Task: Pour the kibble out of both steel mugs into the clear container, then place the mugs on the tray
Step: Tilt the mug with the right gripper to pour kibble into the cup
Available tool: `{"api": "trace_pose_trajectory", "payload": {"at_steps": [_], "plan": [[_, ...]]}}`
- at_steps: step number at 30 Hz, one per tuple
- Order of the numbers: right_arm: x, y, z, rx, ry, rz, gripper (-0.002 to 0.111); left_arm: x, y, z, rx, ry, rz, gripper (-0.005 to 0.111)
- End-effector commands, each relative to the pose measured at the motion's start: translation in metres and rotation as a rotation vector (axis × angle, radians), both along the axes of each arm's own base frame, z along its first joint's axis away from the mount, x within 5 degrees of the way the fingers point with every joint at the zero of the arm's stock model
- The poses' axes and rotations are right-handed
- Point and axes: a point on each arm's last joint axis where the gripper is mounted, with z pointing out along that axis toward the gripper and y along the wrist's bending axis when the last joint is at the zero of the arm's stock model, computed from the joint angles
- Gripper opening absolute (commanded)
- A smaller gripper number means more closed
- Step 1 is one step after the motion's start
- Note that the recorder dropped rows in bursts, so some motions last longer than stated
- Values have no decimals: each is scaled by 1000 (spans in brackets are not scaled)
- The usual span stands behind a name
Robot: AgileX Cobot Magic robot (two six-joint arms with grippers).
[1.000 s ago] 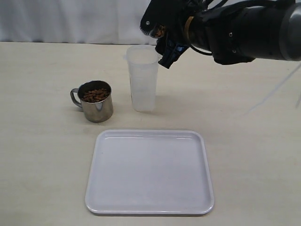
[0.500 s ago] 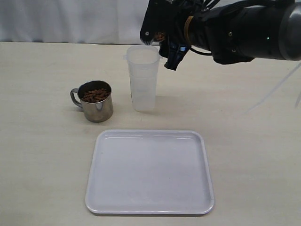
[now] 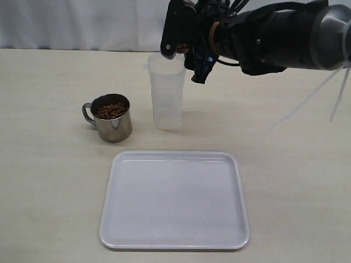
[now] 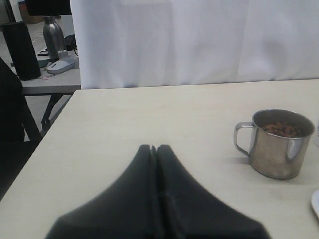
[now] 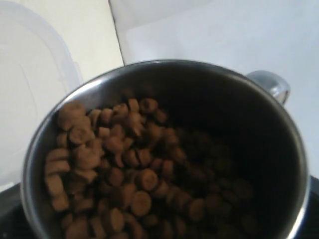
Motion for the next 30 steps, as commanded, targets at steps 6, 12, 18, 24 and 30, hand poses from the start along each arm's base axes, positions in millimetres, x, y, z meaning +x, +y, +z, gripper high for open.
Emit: {"api": "trace_pose_trajectory", "payload": {"at_steps": [6,12,18,24,30], "plan": [[-1,2,8,-63,-49,54,5,0,0,0,-3,-5,0,0],[-1,4,8,-79,-52,80,5,0,0,0,-3,-5,0,0],[2,7,9,-88,-64,89,5,0,0,0,-3,-5,0,0],[6,10,9,-117,-83,104,5,0,0,0,-3,-5,0,0],[7,12,1,-214,-108,152,5,0,0,0,-3,-5,0,0]]}}
